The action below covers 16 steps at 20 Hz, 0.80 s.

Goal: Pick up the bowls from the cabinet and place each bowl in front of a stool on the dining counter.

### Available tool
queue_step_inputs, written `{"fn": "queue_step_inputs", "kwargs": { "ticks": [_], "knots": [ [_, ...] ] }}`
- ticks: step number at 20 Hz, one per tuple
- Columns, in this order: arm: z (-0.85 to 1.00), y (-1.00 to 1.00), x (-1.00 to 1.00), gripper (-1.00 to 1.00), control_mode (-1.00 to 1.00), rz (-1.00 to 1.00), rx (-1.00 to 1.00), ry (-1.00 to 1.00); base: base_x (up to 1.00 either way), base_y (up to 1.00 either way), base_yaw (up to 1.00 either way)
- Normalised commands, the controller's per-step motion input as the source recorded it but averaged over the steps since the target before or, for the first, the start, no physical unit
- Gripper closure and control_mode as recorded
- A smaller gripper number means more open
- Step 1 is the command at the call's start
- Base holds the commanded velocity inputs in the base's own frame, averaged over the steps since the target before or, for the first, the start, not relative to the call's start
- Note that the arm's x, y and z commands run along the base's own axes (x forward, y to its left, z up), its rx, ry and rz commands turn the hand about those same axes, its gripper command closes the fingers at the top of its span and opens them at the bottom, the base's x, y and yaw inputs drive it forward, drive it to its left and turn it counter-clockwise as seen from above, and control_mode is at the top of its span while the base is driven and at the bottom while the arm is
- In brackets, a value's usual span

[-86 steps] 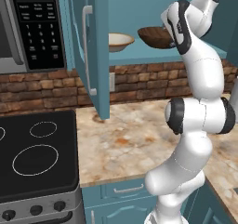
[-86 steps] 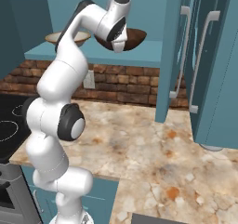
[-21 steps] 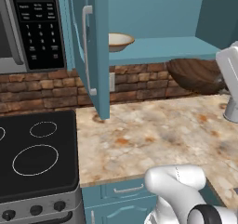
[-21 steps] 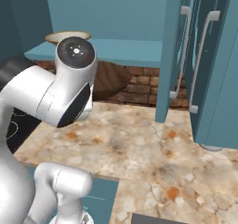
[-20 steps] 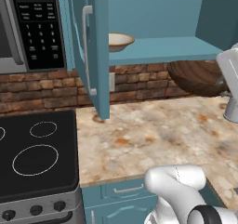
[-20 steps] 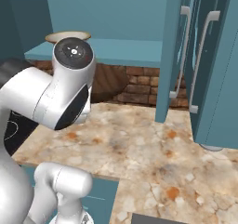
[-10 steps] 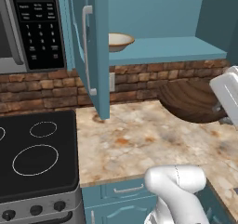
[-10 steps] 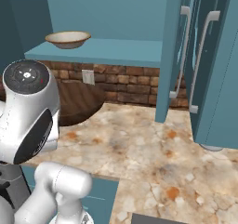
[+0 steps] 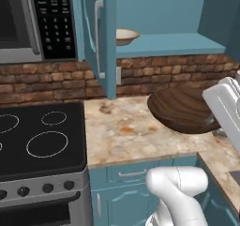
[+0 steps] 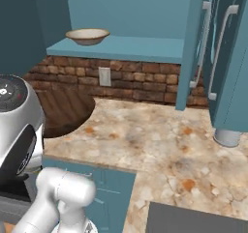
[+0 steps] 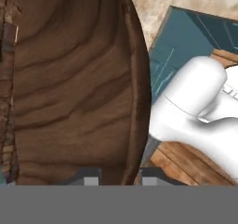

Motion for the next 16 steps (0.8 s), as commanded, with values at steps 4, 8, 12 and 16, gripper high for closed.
{"fn": "queue_step_inputs", "kwargs": {
  "ticks": [4, 8, 12, 16],
  "knots": [
    [0.0, 0.0, 0.0, 1.0, 1.0, 0.0, 0.0, 0.0, -1.0, 0.54, 0.48],
    [0.0, 0.0, 0.0, 1.0, 1.0, 0.0, 0.0, 0.0, -0.98, 0.41, 0.73],
    [0.0, 0.0, 0.0, 1.0, 1.0, 0.0, 0.0, 0.0, -0.44, 0.24, 0.96],
    [0.0, 0.0, 0.0, 1.0, 1.0, 0.0, 0.0, 0.0, -0.16, 0.1, 1.0]
  ]
}}
